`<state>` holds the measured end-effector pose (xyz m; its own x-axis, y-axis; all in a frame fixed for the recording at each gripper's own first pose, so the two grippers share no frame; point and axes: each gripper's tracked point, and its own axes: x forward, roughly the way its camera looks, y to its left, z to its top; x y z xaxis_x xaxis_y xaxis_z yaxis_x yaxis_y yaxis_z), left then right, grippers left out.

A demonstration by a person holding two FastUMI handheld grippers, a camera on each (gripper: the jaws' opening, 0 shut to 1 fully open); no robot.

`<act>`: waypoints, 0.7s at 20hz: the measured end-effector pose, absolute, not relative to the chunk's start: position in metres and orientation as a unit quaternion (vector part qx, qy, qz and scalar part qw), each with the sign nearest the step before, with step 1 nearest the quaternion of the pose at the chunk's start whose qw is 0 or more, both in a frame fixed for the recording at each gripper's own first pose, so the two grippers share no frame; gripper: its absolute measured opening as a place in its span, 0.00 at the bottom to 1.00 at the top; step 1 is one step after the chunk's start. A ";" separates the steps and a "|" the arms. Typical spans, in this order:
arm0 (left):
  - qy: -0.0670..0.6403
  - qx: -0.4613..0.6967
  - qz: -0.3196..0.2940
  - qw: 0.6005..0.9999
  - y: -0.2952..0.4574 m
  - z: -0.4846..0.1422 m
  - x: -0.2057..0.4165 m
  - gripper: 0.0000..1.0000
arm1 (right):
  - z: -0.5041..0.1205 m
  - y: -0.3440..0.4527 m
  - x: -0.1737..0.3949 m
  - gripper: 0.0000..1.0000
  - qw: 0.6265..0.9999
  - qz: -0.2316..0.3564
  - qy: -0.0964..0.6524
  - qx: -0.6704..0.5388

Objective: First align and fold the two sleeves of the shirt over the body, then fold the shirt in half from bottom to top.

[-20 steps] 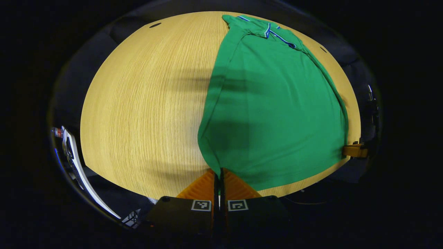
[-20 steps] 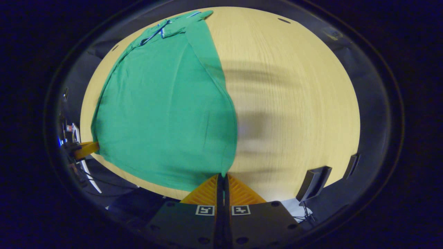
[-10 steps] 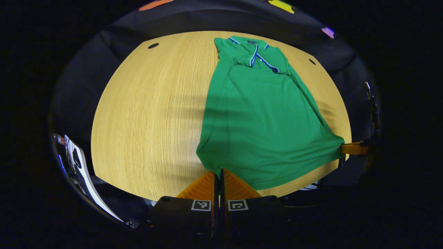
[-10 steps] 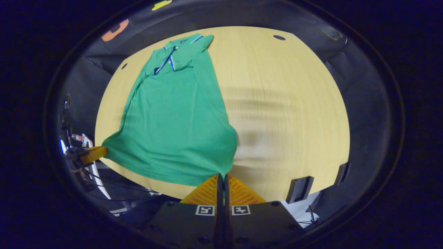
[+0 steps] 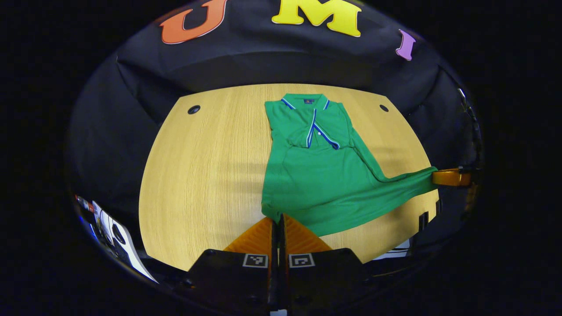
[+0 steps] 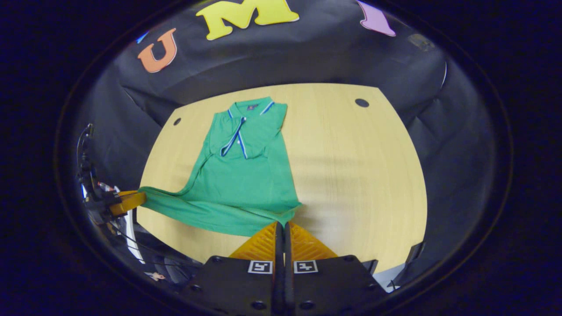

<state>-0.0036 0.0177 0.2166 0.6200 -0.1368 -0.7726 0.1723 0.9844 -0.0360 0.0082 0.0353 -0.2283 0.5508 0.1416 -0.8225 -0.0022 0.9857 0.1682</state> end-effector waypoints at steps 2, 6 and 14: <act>0.412 0.010 -0.085 0.907 0.012 0.267 0.018 0.03 | -0.217 0.031 0.027 0.00 0.887 0.034 0.457 0.065; 0.375 -0.004 -0.083 0.923 0.015 0.298 0.064 0.03 | -0.198 0.028 0.068 0.03 0.901 0.018 0.429 0.066; 0.344 -0.012 -0.090 0.934 0.016 0.315 0.159 0.03 | -0.171 0.026 0.172 0.03 0.928 -0.009 0.370 0.046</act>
<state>0.1586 0.0160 0.3153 0.7465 -0.1774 -0.6413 0.1603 0.9834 -0.0855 0.1721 0.0255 -0.1709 0.7255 0.0172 -0.6880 0.0515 0.9955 0.0792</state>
